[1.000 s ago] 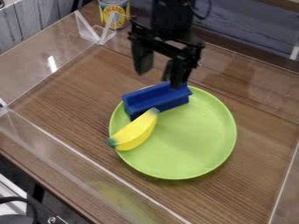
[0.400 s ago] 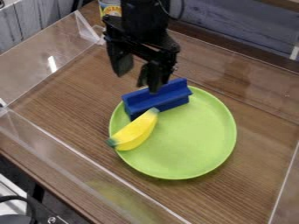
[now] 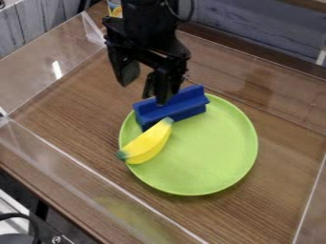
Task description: Remove the banana from inside the green plate and put it on the table
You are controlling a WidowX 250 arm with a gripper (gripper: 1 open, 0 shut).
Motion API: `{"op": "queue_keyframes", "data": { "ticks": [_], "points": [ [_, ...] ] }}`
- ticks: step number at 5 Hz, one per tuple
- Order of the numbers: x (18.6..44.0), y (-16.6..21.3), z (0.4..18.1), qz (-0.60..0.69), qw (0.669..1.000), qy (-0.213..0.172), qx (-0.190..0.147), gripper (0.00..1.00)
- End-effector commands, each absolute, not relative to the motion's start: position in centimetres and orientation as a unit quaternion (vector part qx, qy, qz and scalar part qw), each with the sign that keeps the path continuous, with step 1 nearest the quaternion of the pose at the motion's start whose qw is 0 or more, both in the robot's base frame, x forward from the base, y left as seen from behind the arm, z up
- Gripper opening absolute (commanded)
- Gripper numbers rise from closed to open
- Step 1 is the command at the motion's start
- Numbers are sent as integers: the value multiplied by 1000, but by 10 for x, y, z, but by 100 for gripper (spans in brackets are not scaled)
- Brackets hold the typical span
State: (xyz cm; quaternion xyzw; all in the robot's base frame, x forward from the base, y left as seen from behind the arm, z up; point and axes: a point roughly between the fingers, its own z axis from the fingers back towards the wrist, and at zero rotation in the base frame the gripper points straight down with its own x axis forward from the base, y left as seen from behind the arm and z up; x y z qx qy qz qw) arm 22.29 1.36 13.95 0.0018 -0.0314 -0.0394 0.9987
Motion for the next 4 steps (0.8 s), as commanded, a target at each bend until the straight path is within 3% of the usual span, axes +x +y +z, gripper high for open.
{"op": "queue_keyframes", "data": {
  "ticks": [1, 2, 4],
  "points": [
    [221, 11, 147, -57, 997, -43, 0, 100],
    [217, 10, 148, -76, 996, -41, -4, 100],
    [215, 5, 119, -116, 992, -38, -13, 100]
  ]
}}
